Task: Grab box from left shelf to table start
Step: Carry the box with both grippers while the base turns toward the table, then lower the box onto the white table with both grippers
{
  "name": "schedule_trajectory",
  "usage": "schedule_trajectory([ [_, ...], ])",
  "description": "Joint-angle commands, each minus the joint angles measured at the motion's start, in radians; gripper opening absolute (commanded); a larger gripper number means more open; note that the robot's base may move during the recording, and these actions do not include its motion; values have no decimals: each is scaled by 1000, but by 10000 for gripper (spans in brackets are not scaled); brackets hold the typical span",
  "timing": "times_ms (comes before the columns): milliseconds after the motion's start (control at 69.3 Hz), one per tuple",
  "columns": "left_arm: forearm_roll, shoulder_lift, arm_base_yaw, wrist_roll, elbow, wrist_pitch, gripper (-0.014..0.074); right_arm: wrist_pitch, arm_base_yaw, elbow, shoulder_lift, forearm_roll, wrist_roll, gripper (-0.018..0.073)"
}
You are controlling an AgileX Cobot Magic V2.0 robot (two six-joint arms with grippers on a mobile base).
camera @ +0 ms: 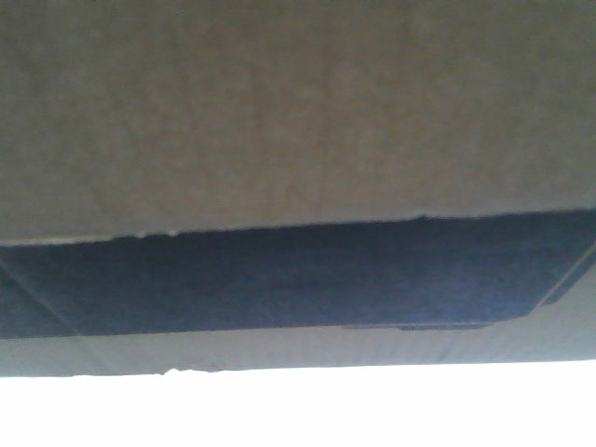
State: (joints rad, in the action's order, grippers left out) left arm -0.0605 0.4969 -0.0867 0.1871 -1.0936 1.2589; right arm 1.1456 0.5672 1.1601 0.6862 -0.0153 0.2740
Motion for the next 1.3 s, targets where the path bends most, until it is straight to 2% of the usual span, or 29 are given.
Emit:
schedule_trajectory([
  [0, -153, 1, -21, -103, -37, -87, -93, -155, -1, 33, 0, -19, -41, 59],
  [1284, -165, 1, -21, -103, -37, -107, -93, -169, -1, 33, 0, -19, -41, 59],
])
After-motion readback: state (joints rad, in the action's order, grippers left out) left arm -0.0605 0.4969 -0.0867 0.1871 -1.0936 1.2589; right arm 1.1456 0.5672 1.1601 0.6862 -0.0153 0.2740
